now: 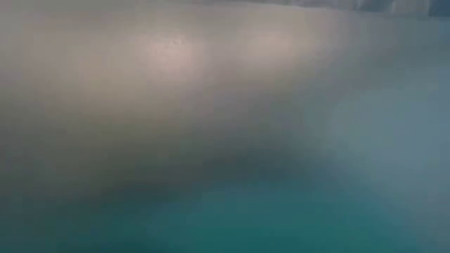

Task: Pick & Place Kitchen Items
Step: Put the ice scoop into the yellow bin

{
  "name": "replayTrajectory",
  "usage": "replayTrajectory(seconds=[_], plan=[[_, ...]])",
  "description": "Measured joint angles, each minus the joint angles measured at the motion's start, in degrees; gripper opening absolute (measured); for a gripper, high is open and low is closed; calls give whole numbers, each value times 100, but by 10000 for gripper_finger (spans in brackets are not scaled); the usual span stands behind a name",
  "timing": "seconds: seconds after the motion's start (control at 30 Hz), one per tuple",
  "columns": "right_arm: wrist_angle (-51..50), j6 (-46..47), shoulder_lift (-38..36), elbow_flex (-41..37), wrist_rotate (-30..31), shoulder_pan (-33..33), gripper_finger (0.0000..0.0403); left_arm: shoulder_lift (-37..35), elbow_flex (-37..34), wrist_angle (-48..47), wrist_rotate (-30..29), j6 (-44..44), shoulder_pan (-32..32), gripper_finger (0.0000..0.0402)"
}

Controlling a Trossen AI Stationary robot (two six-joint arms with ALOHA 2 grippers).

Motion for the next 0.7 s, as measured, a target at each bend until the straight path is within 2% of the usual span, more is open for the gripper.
replayTrajectory(seconds=[0.17, 0.4, 0.57, 0.7], plan=[[-56, 25, 0, 0, 5, 0, 5, -356, -1, 493, 567, 4, 8, 113], [-78, 40, 0, 0, 474, 15, 5, -889, -1, 1331, 1278, -210, -3, 112], [-245, 10, 0, 0, 335, 15, 5, -1156, 1, 1886, 1517, -446, -79, 112], [-451, -201, -1, 2, 261, 18, 5, -1314, 1, 2273, 1938, -501, -165, 111]])
